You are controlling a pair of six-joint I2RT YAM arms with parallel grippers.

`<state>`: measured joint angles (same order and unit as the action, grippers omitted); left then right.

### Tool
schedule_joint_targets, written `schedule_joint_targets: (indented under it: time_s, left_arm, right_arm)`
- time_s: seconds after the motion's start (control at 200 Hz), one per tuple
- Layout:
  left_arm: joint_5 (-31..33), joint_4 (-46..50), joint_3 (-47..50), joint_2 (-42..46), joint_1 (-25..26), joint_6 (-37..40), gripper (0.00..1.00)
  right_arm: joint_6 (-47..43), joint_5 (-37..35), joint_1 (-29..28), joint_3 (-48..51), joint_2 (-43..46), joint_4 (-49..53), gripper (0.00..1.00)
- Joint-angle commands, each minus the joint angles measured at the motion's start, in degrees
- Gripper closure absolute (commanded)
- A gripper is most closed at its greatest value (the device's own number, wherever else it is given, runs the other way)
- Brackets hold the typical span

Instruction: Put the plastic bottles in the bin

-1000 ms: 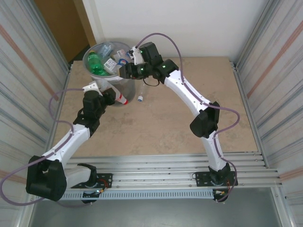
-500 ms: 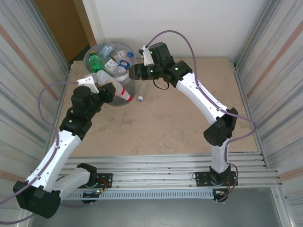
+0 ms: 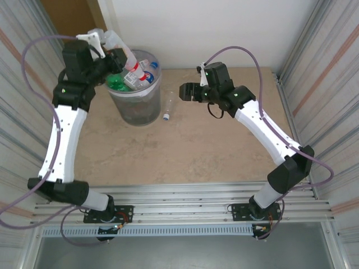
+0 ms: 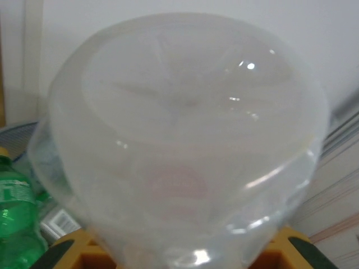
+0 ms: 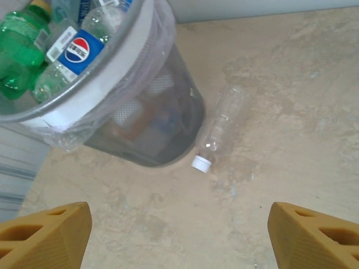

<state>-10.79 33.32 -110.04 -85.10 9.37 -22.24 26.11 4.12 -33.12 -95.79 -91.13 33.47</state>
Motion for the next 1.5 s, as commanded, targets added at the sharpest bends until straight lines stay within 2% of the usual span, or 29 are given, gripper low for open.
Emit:
schedule_joint_targets:
  time_s: [0.0, 0.12, 0.255, 0.521, 0.766, 0.832, 1.022, 1.182, 1.498]
  left_arm:
    - [0.74, 13.03, -9.72, -3.68, -1.48, 7.06, 0.79]
    - [4.13, 18.55, -15.73, -7.57, -1.89, 10.03, 0.78]
    - [7.78, 22.09, -17.71, -9.43, -1.90, 12.37, 0.78]
    - [9.06, 24.78, -18.09, -12.38, -1.21, 15.96, 0.74]
    - [9.82, 27.78, -23.92, -18.37, 0.64, 17.97, 0.67]
    - [9.73, 28.26, -25.22, -19.62, 1.08, 18.19, 0.63]
    - [9.86, 28.74, -28.10, -22.92, 2.11, 17.76, 0.33]
    - [9.73, 27.42, -30.66, -25.06, 2.67, 16.59, 0.34]
    - [9.56, 18.11, -30.23, -27.72, 3.09, 12.81, 0.31]
  right_arm:
    - [0.14, -0.77, 0.48, 1.41, 2.69, -1.43, 0.18]
    - [0.18, -0.61, 0.52, 2.08, 2.83, -1.45, 0.17]
    - [0.16, 0.00, 0.56, 2.13, 2.45, -1.55, 0.16]
    - [0.24, 1.63, 0.78, 1.66, 1.23, -1.54, 0.15]
    - [1.12, 3.00, 0.78, 1.75, 0.25, -1.69, 0.15]
    - [1.12, 3.15, 0.79, 1.94, 0.28, -1.82, 0.15]
    - [1.34, 3.77, 0.78, 2.10, 0.08, -1.94, 0.15]
    - [1.51, 4.91, 0.78, 2.28, -0.44, -2.35, 0.15]
    - [2.01, 7.49, 0.74, 1.77, -2.30, -2.35, 0.16]
